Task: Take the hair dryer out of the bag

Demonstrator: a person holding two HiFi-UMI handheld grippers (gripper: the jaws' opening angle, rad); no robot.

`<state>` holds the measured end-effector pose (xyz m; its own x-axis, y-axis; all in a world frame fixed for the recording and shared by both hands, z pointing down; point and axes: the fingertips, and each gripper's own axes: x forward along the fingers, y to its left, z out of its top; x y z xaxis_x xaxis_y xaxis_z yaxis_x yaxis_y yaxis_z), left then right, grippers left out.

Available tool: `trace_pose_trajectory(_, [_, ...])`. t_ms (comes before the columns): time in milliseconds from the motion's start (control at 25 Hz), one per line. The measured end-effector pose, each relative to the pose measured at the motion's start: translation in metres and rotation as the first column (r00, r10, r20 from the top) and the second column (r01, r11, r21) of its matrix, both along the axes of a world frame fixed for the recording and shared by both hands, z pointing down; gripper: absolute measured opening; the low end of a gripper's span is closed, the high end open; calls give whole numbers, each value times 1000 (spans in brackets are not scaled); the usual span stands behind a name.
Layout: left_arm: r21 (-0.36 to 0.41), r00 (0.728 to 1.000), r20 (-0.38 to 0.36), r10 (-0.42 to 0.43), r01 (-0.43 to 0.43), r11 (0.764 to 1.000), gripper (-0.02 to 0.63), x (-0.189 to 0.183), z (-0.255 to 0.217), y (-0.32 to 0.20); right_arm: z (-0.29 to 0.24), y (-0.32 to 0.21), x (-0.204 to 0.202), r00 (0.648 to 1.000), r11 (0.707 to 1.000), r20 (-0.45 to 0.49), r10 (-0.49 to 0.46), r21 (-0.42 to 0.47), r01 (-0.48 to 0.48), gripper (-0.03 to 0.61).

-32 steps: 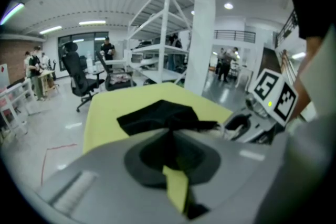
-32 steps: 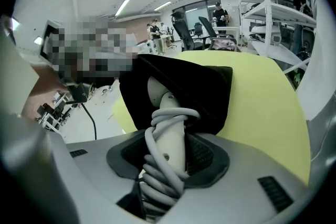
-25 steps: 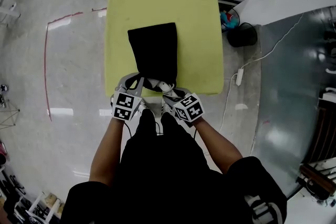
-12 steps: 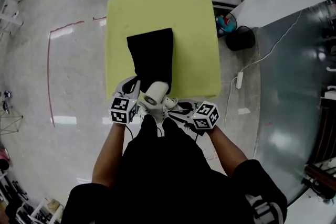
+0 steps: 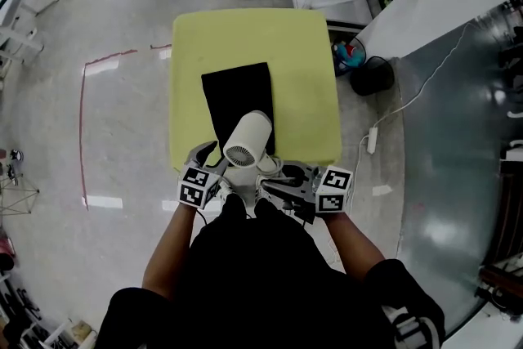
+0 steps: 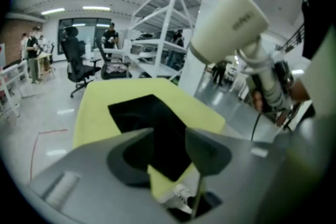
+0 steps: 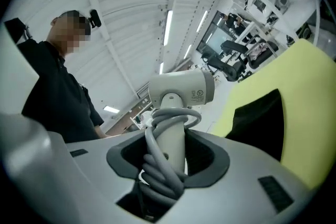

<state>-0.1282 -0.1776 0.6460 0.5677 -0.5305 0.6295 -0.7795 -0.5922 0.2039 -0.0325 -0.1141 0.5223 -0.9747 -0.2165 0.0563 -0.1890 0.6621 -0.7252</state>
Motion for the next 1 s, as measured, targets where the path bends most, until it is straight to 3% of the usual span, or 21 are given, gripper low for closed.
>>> trace_pose_trajectory(120, [31,1000,-12,-13,14,999,204,1,-11,9,-19,-25,2,996,994,13,88,67,-89,178])
trace_pose_trajectory(240, [86,997,-25,-78,80,993,202,-10,-36,6,-39,-48,1,984,976,19,176,128,-177,178])
trace_pose_trajectory(440, [215,986,-88,-138,155,964,173,-22,-88,-29,-72,-92,-6,956,920,34,290,267,-288,179])
trace_pose_trajectory(560, [312,974,-169,-150,197,929,136,-23,-134,-44,-87,-107,-6,932,874,22,361,339,-347,179])
trace_pose_trajectory(760, [435,940,-221,-259,333,837,31,-47,-203,-68,-121,-138,-2,862,777,67,502,403,-484,181])
trace_pose_trajectory(880, [461,932,-241,-270,355,813,6,-56,-221,-75,-135,-153,0,827,725,83,556,438,-532,181])
trace_pose_trajectory(1000, [486,934,-264,-240,344,804,6,-56,-232,-77,-142,-159,0,817,691,57,574,500,-521,179])
